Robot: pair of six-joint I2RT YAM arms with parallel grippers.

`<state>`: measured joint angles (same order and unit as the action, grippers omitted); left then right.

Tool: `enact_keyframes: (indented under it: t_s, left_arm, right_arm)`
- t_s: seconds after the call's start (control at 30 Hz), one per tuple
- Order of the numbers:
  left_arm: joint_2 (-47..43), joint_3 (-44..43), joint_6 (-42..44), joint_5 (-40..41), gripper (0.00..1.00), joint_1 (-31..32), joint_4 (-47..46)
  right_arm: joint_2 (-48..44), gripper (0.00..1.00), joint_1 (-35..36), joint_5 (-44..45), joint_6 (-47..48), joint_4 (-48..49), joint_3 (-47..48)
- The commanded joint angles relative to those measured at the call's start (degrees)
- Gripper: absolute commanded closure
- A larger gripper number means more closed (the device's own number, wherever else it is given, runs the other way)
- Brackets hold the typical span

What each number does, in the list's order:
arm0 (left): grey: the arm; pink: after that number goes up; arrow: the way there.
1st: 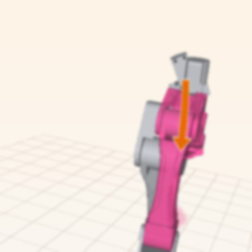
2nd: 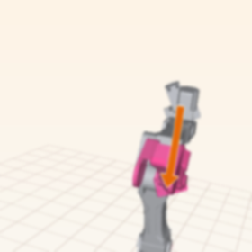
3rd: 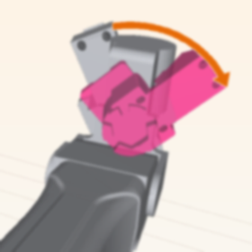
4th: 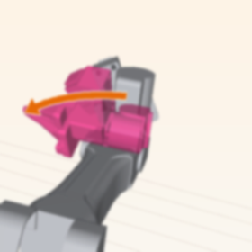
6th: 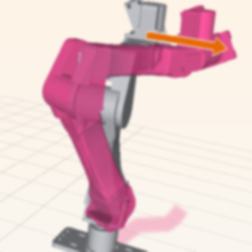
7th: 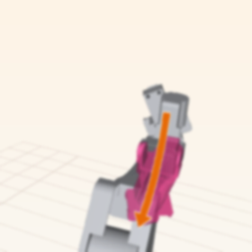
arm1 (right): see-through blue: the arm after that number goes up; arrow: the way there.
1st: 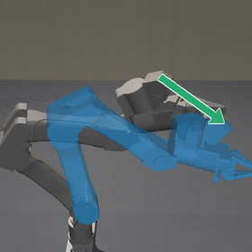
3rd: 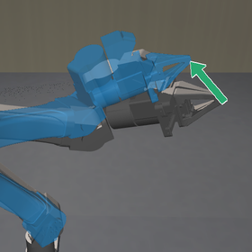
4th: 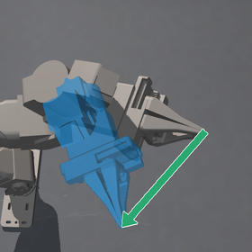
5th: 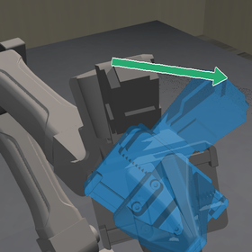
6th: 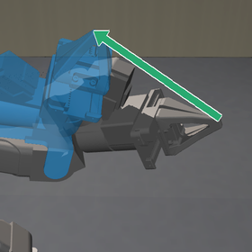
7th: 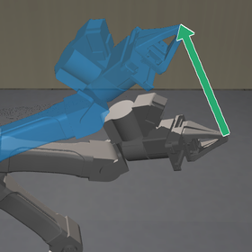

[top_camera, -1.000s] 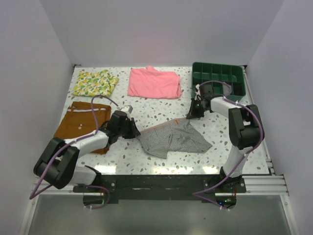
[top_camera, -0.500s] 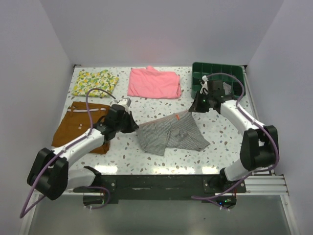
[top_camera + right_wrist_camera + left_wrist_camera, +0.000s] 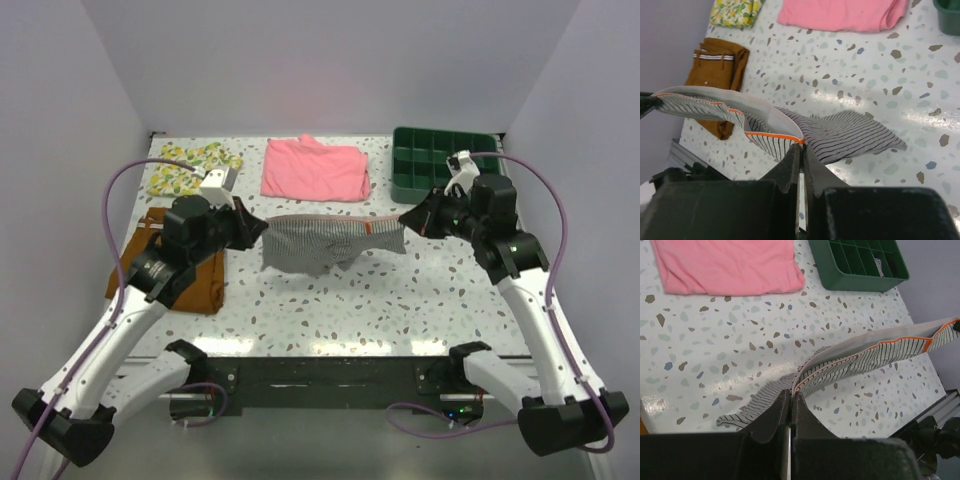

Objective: Roll the underwear
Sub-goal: Flatten out the underwear at the center of the board.

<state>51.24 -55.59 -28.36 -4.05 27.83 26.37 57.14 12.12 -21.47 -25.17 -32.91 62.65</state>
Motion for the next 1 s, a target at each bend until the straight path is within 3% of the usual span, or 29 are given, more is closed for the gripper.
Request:
enact_keyframes:
  t_s: [0.0,0.37,0.47,0.7,0.97]
  left_arm:
    - [-2.02,-3.46,1.99,-2.27,1.0,0.38,7.28]
    - [-6.77,-11.02,-1.34,-6.58,1.0,0.47,21.95]
    - [-3.35,-11.73,-1.7,-7.55,1.0,0.47,25.73]
    - [5.78,-7.08,-0.47,-0.7,1.0,0.47,20.49]
    - [27.48,-10.22,3.66,2.82,1.0,-0.67,9.59]
  right_arm:
    - [-3.88,1.0,0.62,-4.63,-1.11,-5.58,1.07]
    - [-11.88,1.0,0.71,-8.5,0.03,-13.31,7.83]
    - [-10.4,1.0,0.62,-0.72,-0.93,-16.56,8.01]
    - [1.29,1.0,0.62,4.85,0.47,-15.71,3.1]
    - [23.58,0.99,0.54,8.99,2.67,-5.86,7.39]
